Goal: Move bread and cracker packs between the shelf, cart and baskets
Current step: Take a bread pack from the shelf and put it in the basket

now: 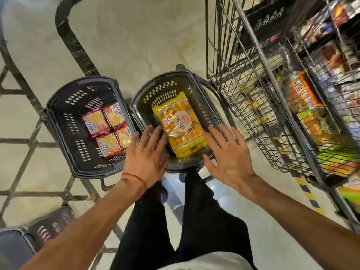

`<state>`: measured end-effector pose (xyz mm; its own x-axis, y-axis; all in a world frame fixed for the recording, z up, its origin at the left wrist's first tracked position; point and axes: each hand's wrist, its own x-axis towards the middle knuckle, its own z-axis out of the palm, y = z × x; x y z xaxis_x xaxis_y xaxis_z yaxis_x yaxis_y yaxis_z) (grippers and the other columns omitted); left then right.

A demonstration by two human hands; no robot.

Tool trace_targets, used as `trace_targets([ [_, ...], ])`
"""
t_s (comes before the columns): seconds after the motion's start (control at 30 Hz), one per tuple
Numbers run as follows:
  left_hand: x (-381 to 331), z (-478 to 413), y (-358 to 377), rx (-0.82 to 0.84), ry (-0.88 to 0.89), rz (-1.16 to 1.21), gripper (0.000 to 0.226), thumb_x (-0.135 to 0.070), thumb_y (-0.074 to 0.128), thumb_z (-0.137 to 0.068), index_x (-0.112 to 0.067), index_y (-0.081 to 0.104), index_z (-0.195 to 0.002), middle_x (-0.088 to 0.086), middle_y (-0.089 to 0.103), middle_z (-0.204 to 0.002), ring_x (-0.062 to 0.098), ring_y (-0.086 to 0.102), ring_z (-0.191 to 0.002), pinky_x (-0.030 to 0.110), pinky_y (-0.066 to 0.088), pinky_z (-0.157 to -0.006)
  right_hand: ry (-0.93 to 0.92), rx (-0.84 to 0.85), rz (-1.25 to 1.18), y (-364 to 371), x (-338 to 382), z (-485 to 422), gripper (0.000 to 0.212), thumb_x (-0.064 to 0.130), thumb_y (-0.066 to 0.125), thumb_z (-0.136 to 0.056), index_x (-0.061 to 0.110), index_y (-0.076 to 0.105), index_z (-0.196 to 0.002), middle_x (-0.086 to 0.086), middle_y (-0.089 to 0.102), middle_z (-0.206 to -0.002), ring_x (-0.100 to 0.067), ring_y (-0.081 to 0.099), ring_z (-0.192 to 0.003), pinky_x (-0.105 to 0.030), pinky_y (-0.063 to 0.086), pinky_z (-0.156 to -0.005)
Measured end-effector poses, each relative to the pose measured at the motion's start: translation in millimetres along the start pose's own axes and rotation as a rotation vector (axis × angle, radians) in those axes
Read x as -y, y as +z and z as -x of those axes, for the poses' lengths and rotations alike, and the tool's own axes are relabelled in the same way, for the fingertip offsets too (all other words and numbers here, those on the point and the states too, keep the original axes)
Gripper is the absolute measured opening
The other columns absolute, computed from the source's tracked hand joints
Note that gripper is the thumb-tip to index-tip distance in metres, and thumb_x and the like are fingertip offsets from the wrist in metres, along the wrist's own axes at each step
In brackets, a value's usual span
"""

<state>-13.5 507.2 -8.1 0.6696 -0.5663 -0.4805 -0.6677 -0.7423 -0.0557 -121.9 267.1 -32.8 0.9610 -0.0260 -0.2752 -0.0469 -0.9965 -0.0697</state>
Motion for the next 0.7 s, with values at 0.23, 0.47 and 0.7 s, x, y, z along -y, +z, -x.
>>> trace_targets([
  [0.23, -17.5, -46.1, 44.8, 0.001, -0.121, 0.150, 0.069, -0.053, 0.043, -0.098, -0.022, 0.030, -0.158, 0.006, 0.034, -0.163, 0.030, 0.029, -0.150, 0.051, 0.028, -0.117, -0.013, -0.021, -0.107, 54.8, -8.9, -42.6, 0.067, 0.048, 0.052, -0.093, 0.018, 0.049, -0.153, -0.008, 0.053, -0.154, -0.036, 0.043, -0.146, -0.055, 0.033, -0.119],
  [0.47, -18.5, -120.3, 145.1, -0.022, -0.234, 0.397, 0.064, -0.050, 0.051, -0.096, -0.019, 0.041, -0.151, 0.007, 0.041, -0.156, 0.032, 0.036, -0.142, 0.051, 0.041, -0.107, 0.060, 0.005, -0.206, 153.0, -11.6, -105.3, 0.067, 0.050, 0.051, -0.088, 0.017, 0.055, -0.146, -0.006, 0.055, -0.149, -0.031, 0.042, -0.143, -0.052, 0.041, -0.113],
  [0.7, -25.8, -220.0, 287.2, -0.023, -0.506, 0.893, 0.067, -0.039, 0.062, -0.095, -0.013, 0.035, -0.151, 0.011, 0.036, -0.154, 0.033, 0.036, -0.140, 0.045, 0.036, -0.116, 0.228, 0.145, -0.528, 305.9, -32.0, -181.1, 0.072, 0.051, 0.050, -0.094, 0.004, 0.047, -0.149, -0.016, 0.054, -0.144, -0.039, 0.051, -0.131, -0.051, 0.044, -0.111],
])
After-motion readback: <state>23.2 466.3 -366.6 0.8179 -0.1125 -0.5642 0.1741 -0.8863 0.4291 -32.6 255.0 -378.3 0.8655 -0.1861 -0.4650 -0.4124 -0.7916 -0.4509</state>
